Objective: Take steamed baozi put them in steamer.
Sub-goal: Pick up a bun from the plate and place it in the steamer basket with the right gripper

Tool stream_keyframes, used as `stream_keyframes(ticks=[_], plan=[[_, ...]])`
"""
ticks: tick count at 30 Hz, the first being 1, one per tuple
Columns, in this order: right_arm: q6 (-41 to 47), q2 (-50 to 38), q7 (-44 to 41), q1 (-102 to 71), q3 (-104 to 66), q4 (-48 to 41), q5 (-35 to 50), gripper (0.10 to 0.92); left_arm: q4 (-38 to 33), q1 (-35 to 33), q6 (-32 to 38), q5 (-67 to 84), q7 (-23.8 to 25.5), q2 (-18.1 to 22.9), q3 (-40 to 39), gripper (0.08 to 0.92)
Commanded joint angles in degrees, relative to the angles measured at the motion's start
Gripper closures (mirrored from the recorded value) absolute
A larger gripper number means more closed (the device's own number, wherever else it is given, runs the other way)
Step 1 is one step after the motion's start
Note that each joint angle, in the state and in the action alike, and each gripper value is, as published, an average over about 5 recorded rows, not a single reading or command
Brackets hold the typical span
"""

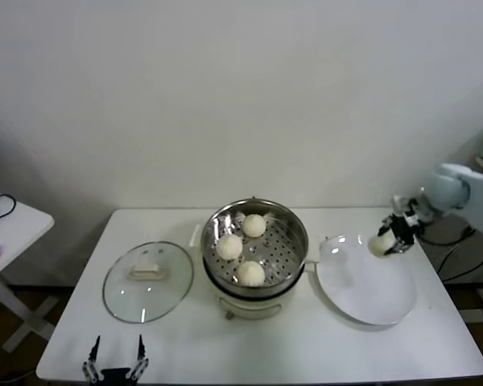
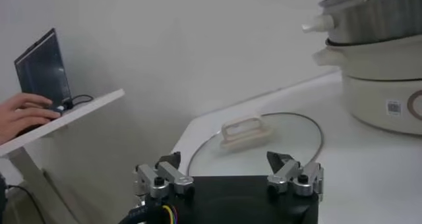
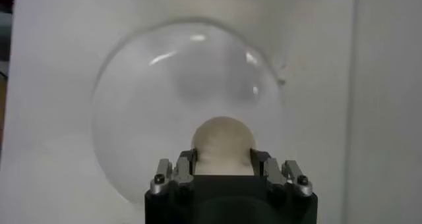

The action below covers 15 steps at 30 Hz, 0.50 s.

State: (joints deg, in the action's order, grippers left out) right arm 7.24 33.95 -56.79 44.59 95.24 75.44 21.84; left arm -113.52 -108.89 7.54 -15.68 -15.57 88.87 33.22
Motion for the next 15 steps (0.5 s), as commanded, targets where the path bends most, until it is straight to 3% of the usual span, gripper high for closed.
stream_keyframes(ticks=[1, 8, 15], plan=[[3.72, 4.71, -1.76, 37.84, 19.6, 17.17, 19.45, 0.457, -0.43, -0.17, -0.2, 0.17, 0.0, -0.25, -0.44, 0.177], [13.91, 10.07, 5.22, 29.5, 5.28, 23.64, 29.01, 0.457, -0.69, -0.16, -0.53, 0.26, 0.22, -0.66, -0.43, 0.177], [18.91, 17.08, 11.86, 14.53, -2.71, 23.09, 27.24, 0.457, -1.06, -0.2, -0.98, 0.76, 0.29, -0.52, -0.4, 0.177]])
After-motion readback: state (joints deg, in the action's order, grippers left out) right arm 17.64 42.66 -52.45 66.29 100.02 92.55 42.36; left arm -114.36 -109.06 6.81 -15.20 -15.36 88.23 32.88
